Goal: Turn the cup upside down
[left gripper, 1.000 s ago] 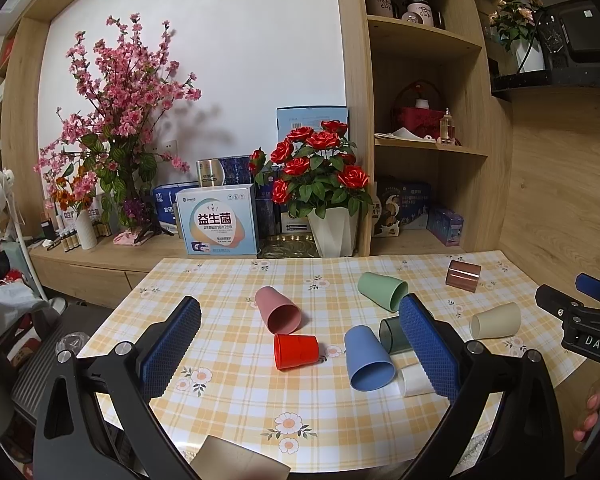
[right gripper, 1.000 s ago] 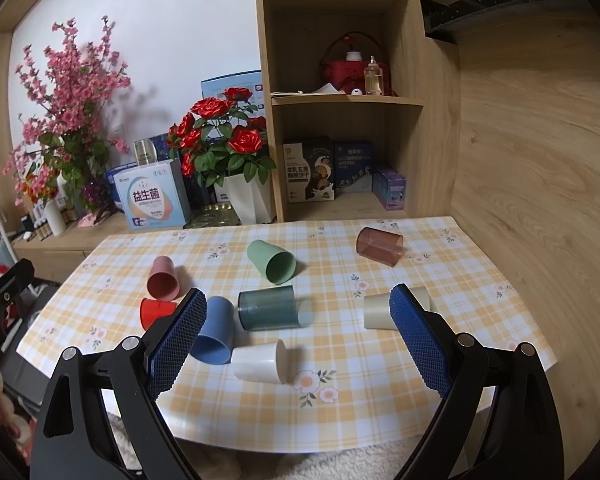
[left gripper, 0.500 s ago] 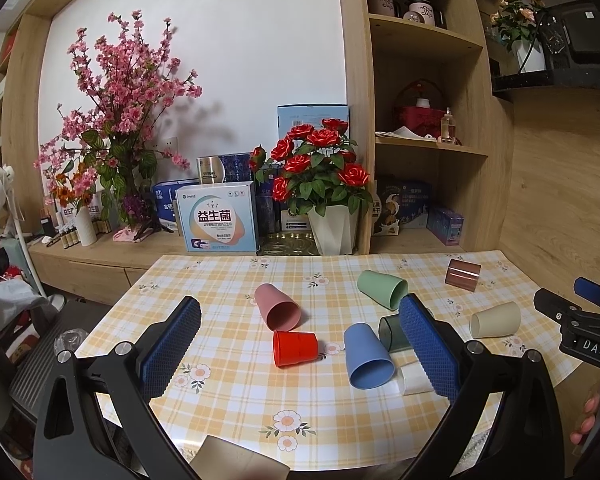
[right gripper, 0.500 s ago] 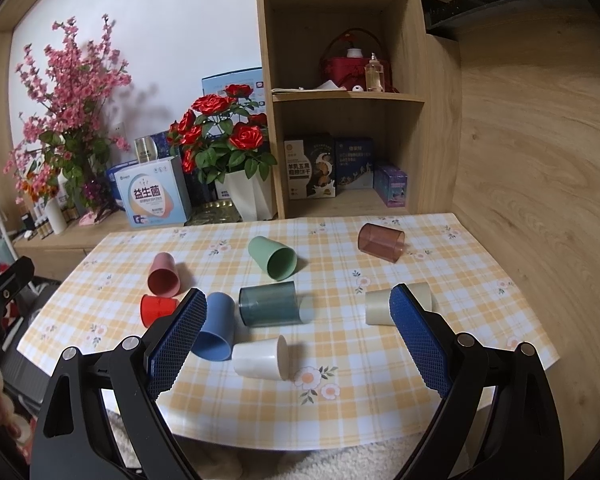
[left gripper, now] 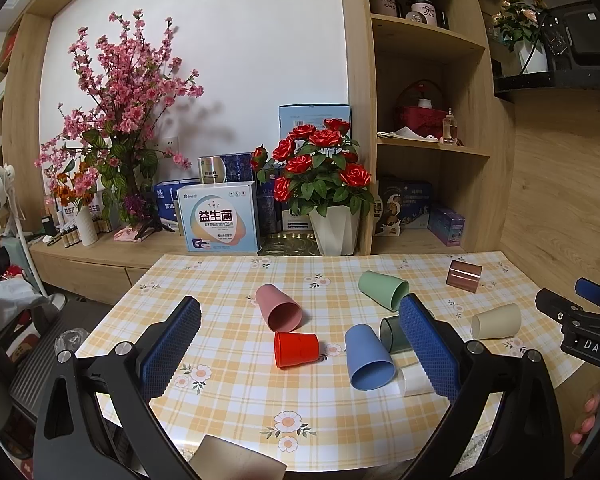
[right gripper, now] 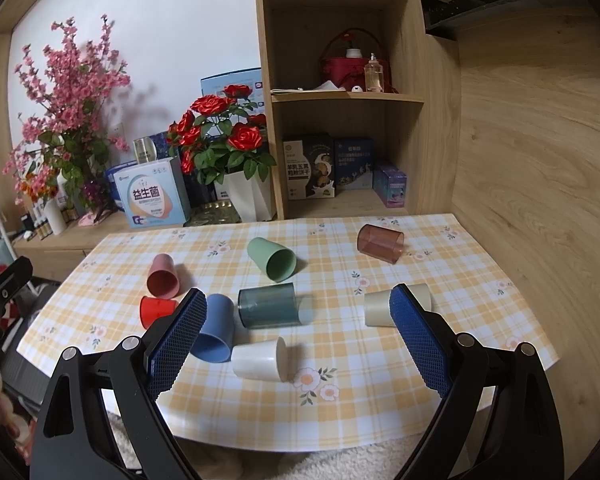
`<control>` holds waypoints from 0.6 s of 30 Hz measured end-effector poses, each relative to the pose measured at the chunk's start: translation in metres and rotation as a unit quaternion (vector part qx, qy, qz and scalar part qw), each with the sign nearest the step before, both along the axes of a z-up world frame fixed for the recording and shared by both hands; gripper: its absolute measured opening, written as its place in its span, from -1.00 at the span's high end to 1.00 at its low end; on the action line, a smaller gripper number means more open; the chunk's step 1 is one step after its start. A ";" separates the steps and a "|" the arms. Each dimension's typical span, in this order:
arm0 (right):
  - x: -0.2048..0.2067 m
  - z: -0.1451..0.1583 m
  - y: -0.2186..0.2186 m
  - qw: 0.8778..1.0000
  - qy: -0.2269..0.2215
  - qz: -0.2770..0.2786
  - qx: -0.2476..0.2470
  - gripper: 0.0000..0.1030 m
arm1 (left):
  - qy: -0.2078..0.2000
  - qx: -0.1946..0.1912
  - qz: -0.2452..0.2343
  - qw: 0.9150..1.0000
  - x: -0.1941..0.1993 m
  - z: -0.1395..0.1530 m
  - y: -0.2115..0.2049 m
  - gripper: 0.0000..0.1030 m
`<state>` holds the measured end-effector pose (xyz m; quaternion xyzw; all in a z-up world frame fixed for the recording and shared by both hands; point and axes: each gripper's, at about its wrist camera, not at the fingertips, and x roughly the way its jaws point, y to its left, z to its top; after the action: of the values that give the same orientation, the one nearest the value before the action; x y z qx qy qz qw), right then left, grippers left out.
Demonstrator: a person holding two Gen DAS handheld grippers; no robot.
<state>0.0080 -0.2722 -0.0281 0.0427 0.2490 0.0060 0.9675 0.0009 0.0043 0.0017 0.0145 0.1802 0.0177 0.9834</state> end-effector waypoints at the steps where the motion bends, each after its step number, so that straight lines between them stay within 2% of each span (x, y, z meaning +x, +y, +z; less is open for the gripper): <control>1: 0.000 0.000 0.000 1.000 0.001 0.000 0.000 -0.74 | 0.000 -0.001 0.000 1.000 0.000 0.000 0.001 -0.88; 4: 0.002 0.001 0.000 1.000 0.005 0.000 0.001 -0.74 | 0.001 -0.013 -0.013 1.000 0.000 0.000 0.003 -0.88; 9: 0.009 0.001 -0.010 1.000 0.010 0.003 0.019 -0.74 | 0.028 -0.019 -0.020 0.999 0.011 -0.004 0.005 -0.88; 14: 0.032 -0.005 -0.030 1.000 0.020 -0.008 0.012 -0.74 | 0.071 -0.022 -0.025 0.997 0.037 -0.016 0.011 -0.88; 18: 0.063 -0.017 -0.049 0.998 0.049 -0.029 0.004 -0.74 | 0.111 -0.020 -0.038 0.993 0.067 -0.027 0.012 -0.88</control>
<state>0.0710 -0.3212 -0.0455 0.0538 0.2949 -0.0231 0.9537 0.0677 0.0162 -0.0256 0.0035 0.2877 -0.0254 0.9574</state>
